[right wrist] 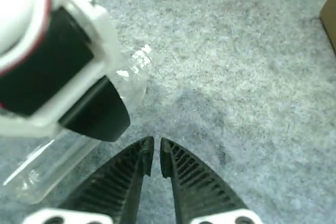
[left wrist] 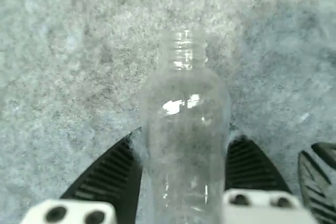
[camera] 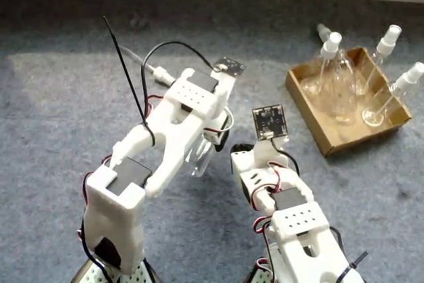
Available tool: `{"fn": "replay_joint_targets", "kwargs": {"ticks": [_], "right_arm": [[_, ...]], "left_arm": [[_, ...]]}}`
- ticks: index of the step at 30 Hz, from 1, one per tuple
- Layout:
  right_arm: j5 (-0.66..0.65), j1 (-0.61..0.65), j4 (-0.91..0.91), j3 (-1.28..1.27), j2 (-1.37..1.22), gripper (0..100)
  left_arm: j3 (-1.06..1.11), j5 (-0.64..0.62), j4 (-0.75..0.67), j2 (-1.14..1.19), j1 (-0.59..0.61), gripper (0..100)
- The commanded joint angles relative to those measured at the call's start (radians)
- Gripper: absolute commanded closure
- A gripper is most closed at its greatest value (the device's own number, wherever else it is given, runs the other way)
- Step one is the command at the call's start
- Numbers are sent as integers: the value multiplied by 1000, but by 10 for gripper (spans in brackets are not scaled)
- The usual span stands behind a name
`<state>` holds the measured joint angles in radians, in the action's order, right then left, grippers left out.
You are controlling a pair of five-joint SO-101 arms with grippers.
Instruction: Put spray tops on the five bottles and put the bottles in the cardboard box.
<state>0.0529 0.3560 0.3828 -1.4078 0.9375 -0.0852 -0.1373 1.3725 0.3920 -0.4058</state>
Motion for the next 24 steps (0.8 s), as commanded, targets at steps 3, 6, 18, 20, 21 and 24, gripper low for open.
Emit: {"fn": "replay_joint_targets", "kwargs": {"ticks": [3,6,18,20,21,24], "right_arm": [[3,2,-21,5,24,994],[3,2,-21,5,24,994],[3,2,-21,5,24,994],[3,2,-21,5,24,994],[3,2,-21,5,24,994],[3,2,-21,5,24,994]], "left_arm": [[-42,-12,-64,-5,-22,964],[-39,-12,-66,-5,-21,964],[-33,-120,-63,-5,-21,819],[-33,-170,-61,-5,-21,771],[-35,-187,-60,-7,-21,753],[-42,-198,-60,-13,-21,724]]}}
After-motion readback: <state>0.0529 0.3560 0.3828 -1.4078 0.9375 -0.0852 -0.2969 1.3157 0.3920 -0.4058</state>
